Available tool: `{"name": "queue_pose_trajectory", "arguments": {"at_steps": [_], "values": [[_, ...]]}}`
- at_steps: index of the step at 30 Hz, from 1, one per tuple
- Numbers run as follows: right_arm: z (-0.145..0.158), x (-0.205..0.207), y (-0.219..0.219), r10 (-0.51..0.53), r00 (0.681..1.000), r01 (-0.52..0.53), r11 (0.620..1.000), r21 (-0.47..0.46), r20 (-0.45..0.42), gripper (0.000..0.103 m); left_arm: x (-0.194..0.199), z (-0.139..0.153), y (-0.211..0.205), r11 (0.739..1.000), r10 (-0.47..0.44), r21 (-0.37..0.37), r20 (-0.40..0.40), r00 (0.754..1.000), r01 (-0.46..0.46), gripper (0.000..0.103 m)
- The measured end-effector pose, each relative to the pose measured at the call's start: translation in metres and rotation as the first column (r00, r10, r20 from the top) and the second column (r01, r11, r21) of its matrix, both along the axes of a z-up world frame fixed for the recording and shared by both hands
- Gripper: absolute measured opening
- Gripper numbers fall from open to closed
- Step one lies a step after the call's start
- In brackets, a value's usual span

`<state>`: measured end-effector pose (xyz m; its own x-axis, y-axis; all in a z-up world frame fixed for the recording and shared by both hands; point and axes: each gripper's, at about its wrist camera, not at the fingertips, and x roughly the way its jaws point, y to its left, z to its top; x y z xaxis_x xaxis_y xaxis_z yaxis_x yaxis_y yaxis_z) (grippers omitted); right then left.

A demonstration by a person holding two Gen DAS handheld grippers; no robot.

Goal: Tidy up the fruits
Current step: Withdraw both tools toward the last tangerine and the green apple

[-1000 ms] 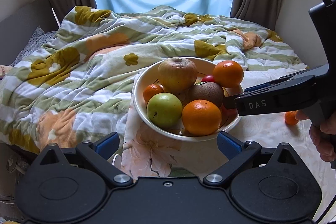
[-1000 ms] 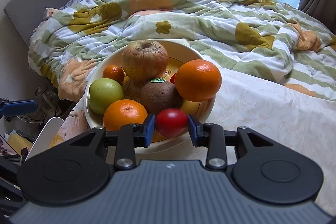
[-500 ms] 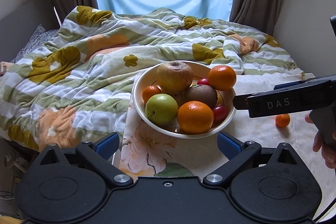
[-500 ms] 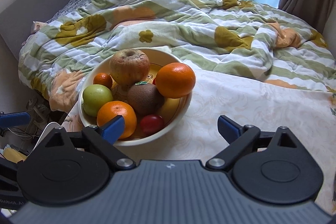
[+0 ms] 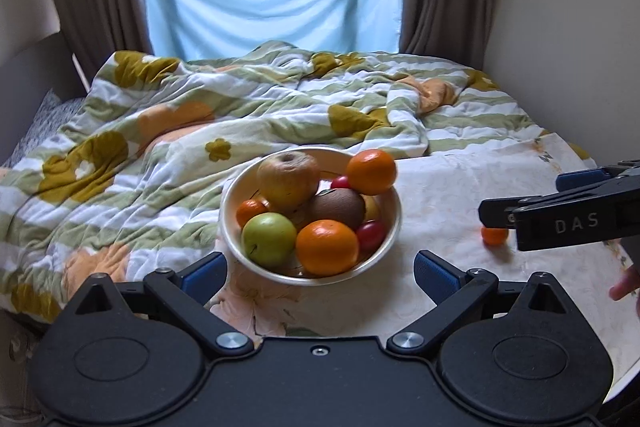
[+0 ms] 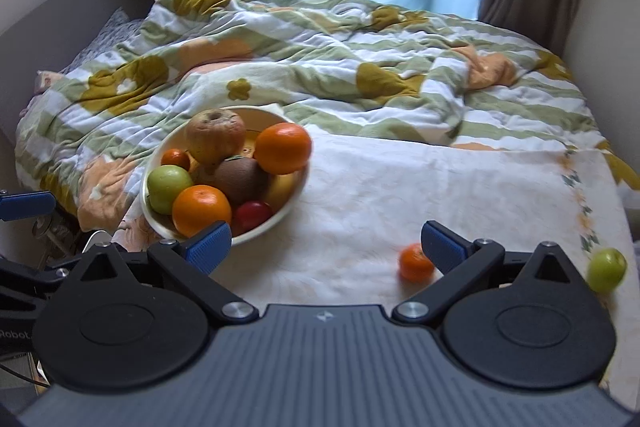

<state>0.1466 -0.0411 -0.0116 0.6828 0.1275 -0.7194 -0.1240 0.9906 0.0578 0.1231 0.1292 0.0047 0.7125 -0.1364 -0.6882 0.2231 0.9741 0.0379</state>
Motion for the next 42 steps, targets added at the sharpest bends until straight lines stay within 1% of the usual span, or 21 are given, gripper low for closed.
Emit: {"name": "queue_pose_trajectory", "arguments": {"at_steps": [4, 6, 11, 16, 21, 26, 31, 33, 38, 42], "values": [[0.007, -0.019, -0.022, -0.079, 0.997, 0.079, 0.997, 0.021, -0.006, 0.103, -0.006, 0.004, -0.016, 0.999, -0.054, -0.003, 0.011, 0.998, 0.054, 0.102], [0.011, -0.03, -0.035, -0.119, 0.993, 0.119, 0.992, 0.027, -0.005, 0.103, -0.01, 0.006, -0.025, 0.998, -0.066, -0.001, 0.017, 0.998, 0.066, 0.102], [0.02, -0.057, -0.07, -0.173, 0.985, 0.173, 0.985, 0.017, 0.001, 0.103, -0.018, 0.008, -0.048, 0.997, -0.08, -0.001, 0.018, 0.997, 0.08, 0.102], [0.019, -0.074, -0.114, -0.201, 0.98, 0.201, 0.98, 0.008, -0.006, 0.103, -0.021, 0.006, -0.08, 0.998, -0.056, 0.008, 0.016, 0.998, 0.056, 0.102], [0.013, -0.079, -0.165, -0.191, 0.981, 0.191, 0.981, -0.01, -0.029, 0.103, -0.018, 0.0, -0.115, 1.0, -0.015, 0.005, 0.0, 1.0, 0.015, 0.102], [0.002, -0.072, -0.212, -0.173, 0.984, 0.172, 0.985, -0.032, -0.048, 0.103, -0.008, -0.013, -0.153, 1.0, 0.008, 0.0, -0.018, 1.0, -0.008, 0.102], [-0.012, -0.055, -0.251, -0.155, 0.986, 0.153, 0.987, -0.045, -0.056, 0.103, 0.011, -0.03, -0.187, 0.999, 0.031, 0.02, -0.023, 0.999, -0.031, 0.102], [-0.019, -0.046, -0.265, -0.14, 0.988, 0.137, 0.99, -0.037, -0.063, 0.103, 0.019, -0.04, -0.198, 0.999, 0.039, 0.031, -0.028, 0.999, -0.038, 0.101], [-0.04, -0.02, -0.287, -0.1, 0.992, 0.098, 0.995, -0.032, -0.072, 0.103, 0.041, -0.066, -0.214, 0.996, 0.076, 0.044, -0.053, 0.996, -0.074, 0.101], [-0.059, 0.0, -0.299, -0.075, 0.993, 0.074, 0.997, -0.008, -0.092, 0.103, 0.056, -0.085, -0.222, 0.993, 0.101, 0.069, -0.06, 0.993, -0.096, 0.1]]}}
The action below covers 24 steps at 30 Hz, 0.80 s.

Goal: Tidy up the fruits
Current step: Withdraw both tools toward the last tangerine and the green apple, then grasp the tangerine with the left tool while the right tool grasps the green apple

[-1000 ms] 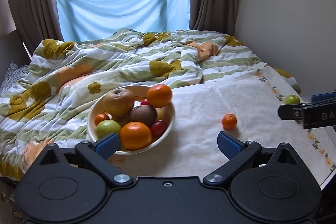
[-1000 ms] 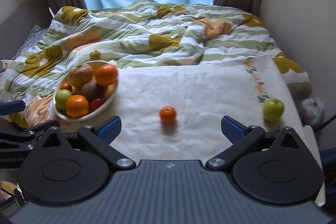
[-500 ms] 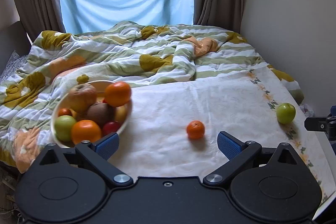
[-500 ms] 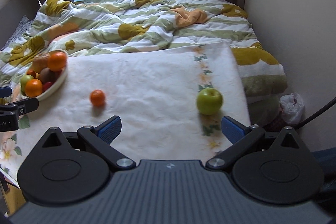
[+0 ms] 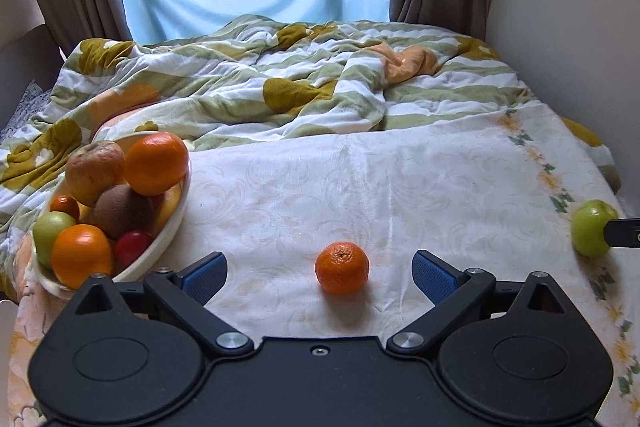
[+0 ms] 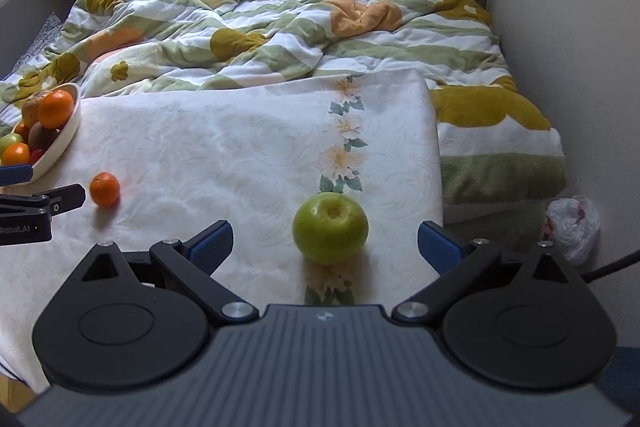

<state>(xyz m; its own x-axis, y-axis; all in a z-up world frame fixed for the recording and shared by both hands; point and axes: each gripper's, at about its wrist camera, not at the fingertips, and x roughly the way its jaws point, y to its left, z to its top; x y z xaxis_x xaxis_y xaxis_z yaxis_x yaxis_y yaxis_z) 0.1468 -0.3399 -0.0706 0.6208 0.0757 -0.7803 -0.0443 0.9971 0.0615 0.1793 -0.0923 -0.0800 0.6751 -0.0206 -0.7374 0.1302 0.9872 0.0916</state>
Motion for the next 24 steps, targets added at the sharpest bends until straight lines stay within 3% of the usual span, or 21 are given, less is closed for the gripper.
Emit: {"name": "queue_pose_trajectory", "arguments": {"at_steps": [6, 9, 11, 12, 24], "values": [[-0.025, 0.018, -0.007, 0.029, 0.999, -0.029, 0.999, 0.019, -0.025, 0.103, 0.014, -0.022, -0.005, 1.0, 0.003, 0.01, -0.04, 0.999, -0.002, 0.078], [-0.033, 0.024, -0.008, 0.04, 0.998, -0.039, 0.999, 0.029, -0.042, 0.102, 0.016, -0.028, -0.006, 1.0, 0.002, 0.001, -0.06, 0.998, -0.002, 0.06], [-0.036, 0.025, -0.008, 0.044, 0.998, -0.043, 0.998, 0.035, -0.049, 0.099, 0.016, -0.03, -0.007, 1.0, -0.003, -0.003, -0.066, 0.998, 0.003, 0.043], [-0.037, 0.025, -0.008, 0.046, 0.998, -0.044, 0.998, 0.037, -0.052, 0.097, 0.015, -0.031, -0.007, 1.0, -0.006, -0.009, -0.068, 0.998, 0.005, 0.04], [-0.044, 0.031, -0.007, 0.056, 0.996, -0.053, 0.998, 0.045, -0.067, 0.079, 0.002, -0.027, -0.003, 1.0, 0.005, -0.002, -0.063, 0.998, -0.005, 0.04]]}}
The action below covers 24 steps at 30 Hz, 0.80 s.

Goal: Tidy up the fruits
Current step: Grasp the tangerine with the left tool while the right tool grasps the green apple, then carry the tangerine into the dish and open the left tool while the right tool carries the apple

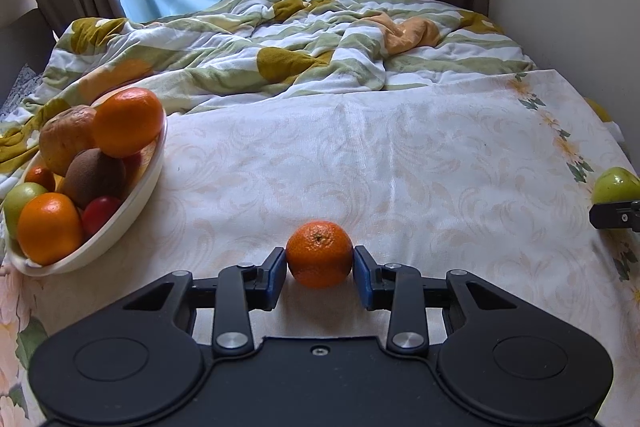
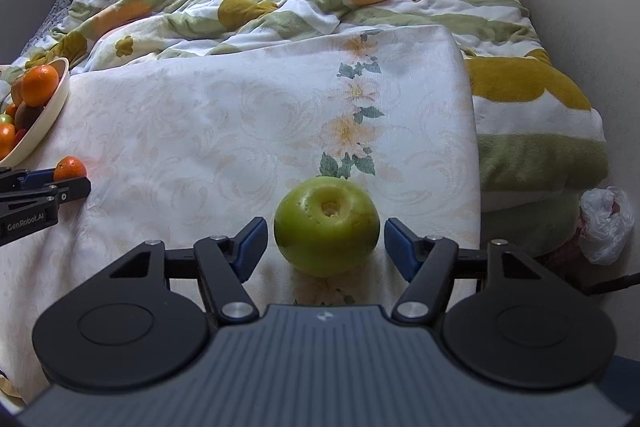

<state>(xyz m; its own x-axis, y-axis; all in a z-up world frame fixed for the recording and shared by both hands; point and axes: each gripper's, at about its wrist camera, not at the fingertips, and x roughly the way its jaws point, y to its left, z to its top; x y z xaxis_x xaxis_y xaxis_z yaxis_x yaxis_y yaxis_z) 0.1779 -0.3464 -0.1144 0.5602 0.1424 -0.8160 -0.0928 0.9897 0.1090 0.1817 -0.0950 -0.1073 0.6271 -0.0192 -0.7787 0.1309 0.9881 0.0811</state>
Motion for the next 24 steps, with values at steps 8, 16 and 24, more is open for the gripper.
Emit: {"name": "queue_pose_trajectory", "arguments": {"at_steps": [8, 16, 24], "values": [[0.003, 0.001, 0.005, 0.01, 1.0, -0.01, 1.0, -0.013, 0.008, 0.069, -0.016, 0.016, 0.006, 0.999, 0.032, -0.02, 0.026, 0.999, -0.032, 0.04], [0.025, -0.008, 0.021, 0.048, 0.998, -0.047, 0.999, -0.011, 0.048, 0.069, -0.038, 0.045, 0.02, 0.994, 0.089, -0.07, 0.084, 0.992, -0.084, 0.04], [0.059, -0.02, 0.05, 0.098, 0.99, -0.098, 0.995, -0.003, 0.105, 0.069, -0.061, 0.08, 0.041, 0.987, 0.146, -0.094, 0.148, 0.978, -0.133, 0.04]]}}
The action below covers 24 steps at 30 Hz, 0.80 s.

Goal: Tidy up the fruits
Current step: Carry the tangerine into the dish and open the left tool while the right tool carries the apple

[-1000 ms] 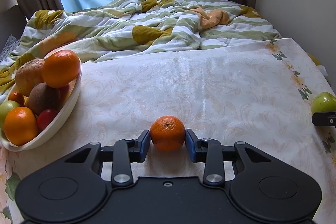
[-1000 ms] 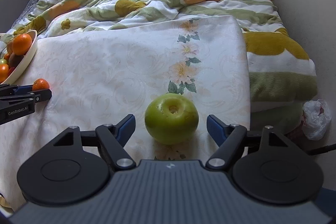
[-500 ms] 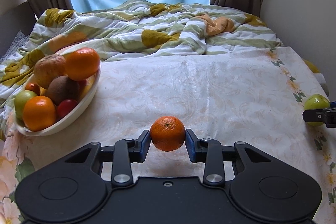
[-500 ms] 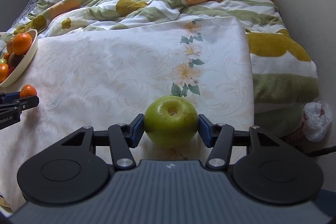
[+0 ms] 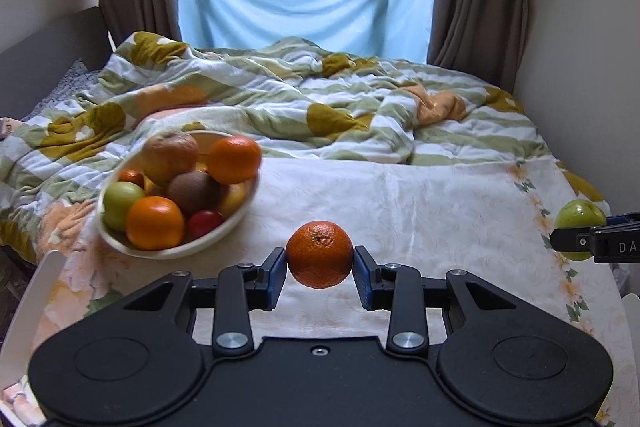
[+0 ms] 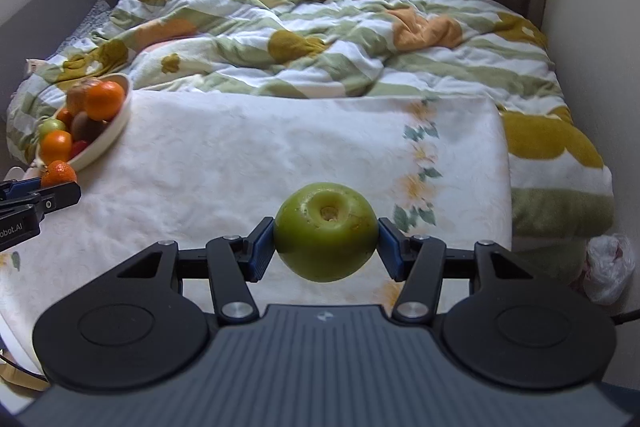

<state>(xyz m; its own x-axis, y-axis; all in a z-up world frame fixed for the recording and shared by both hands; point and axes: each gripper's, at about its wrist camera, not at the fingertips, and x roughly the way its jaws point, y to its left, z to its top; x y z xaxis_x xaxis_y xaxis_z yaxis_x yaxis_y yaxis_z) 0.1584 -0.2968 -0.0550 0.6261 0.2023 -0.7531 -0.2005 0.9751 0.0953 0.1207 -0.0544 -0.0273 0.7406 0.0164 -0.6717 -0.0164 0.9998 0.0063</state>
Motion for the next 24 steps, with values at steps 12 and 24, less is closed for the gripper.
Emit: {"name": "queue_pose_trajectory", "arguments": {"at_steps": [12, 24], "values": [[0.044, -0.015, 0.069, 0.079, 0.995, -0.079, 0.997, 0.007, 0.067, 0.069, -0.015, 0.037, 0.066, 0.999, 0.05, 0.008, 0.045, 0.998, -0.05, 0.04], [0.064, -0.001, 0.166, 0.09, 0.992, -0.093, 0.995, 0.024, 0.085, 0.069, 0.014, 0.051, 0.146, 0.999, 0.002, 0.032, 0.046, 0.999, -0.003, 0.04]]}}
